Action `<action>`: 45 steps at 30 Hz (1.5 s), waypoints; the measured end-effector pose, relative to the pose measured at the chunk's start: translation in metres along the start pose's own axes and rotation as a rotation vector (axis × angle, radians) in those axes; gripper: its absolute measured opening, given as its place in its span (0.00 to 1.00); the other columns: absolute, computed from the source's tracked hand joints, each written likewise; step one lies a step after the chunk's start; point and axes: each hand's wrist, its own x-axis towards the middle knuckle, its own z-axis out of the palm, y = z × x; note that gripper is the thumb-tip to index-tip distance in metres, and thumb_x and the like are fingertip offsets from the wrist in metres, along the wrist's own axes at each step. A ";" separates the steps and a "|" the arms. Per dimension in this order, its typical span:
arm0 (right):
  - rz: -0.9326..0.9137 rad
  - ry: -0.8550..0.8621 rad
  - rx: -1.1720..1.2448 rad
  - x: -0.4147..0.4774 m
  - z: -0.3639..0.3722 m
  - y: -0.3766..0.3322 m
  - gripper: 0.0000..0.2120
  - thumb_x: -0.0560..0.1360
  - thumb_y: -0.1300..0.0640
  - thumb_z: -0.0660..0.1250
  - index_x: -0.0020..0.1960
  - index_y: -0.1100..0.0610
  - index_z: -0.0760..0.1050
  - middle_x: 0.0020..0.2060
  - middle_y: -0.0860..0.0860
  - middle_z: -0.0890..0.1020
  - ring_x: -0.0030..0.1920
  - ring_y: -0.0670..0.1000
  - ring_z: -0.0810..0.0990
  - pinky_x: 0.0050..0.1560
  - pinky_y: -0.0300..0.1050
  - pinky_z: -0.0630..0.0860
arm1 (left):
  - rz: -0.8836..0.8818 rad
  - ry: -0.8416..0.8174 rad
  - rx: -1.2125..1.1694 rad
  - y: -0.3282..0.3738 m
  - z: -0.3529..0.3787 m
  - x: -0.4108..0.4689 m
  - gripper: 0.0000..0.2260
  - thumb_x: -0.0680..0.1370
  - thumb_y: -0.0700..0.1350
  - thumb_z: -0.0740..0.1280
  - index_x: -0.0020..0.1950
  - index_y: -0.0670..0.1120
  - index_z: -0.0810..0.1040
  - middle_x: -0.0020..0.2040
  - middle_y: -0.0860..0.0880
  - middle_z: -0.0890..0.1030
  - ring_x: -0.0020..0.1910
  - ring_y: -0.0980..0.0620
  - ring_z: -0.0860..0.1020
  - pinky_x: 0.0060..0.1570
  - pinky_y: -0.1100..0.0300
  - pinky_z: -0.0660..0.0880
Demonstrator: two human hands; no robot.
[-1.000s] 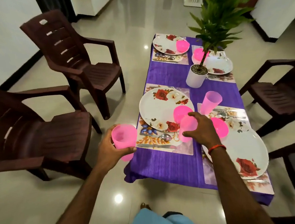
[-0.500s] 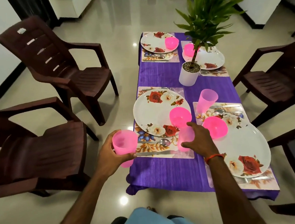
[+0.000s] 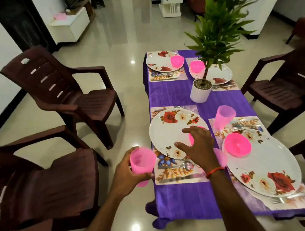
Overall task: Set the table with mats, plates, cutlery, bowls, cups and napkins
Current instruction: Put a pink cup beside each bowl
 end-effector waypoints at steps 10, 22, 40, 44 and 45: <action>-0.153 -0.338 0.089 -0.007 0.090 -0.167 0.39 0.63 0.29 0.75 0.70 0.41 0.71 0.67 0.41 0.74 0.63 0.44 0.69 0.63 0.46 0.69 | 0.082 -0.031 0.006 -0.019 -0.096 0.042 0.43 0.59 0.47 0.87 0.71 0.58 0.72 0.62 0.60 0.79 0.59 0.55 0.79 0.50 0.66 0.81; -0.047 -0.330 0.117 0.000 0.133 -0.215 0.48 0.65 0.38 0.80 0.78 0.43 0.59 0.69 0.47 0.73 0.61 0.45 0.70 0.60 0.43 0.76 | 0.088 -0.060 0.009 -0.043 -0.140 0.068 0.44 0.57 0.54 0.86 0.70 0.57 0.71 0.61 0.62 0.78 0.60 0.54 0.79 0.55 0.57 0.82; 0.017 -0.344 0.285 0.156 0.157 -0.198 0.49 0.64 0.39 0.81 0.77 0.42 0.59 0.66 0.48 0.76 0.63 0.50 0.75 0.60 0.46 0.78 | 0.043 -0.174 0.065 -0.019 -0.151 0.223 0.42 0.60 0.53 0.85 0.69 0.59 0.69 0.61 0.61 0.78 0.60 0.55 0.79 0.54 0.60 0.81; 0.032 -0.340 0.293 0.183 0.163 -0.189 0.48 0.64 0.38 0.80 0.77 0.42 0.59 0.66 0.48 0.75 0.63 0.50 0.75 0.61 0.48 0.78 | 0.043 -0.197 0.104 -0.015 -0.149 0.254 0.42 0.60 0.53 0.85 0.70 0.56 0.69 0.62 0.58 0.78 0.60 0.52 0.79 0.53 0.60 0.82; 0.034 -0.340 0.294 0.187 0.164 -0.188 0.48 0.64 0.38 0.80 0.77 0.41 0.59 0.66 0.48 0.75 0.63 0.50 0.75 0.61 0.48 0.78 | 0.042 -0.205 0.110 -0.015 -0.148 0.259 0.42 0.60 0.52 0.86 0.69 0.56 0.69 0.62 0.58 0.78 0.60 0.52 0.79 0.52 0.63 0.81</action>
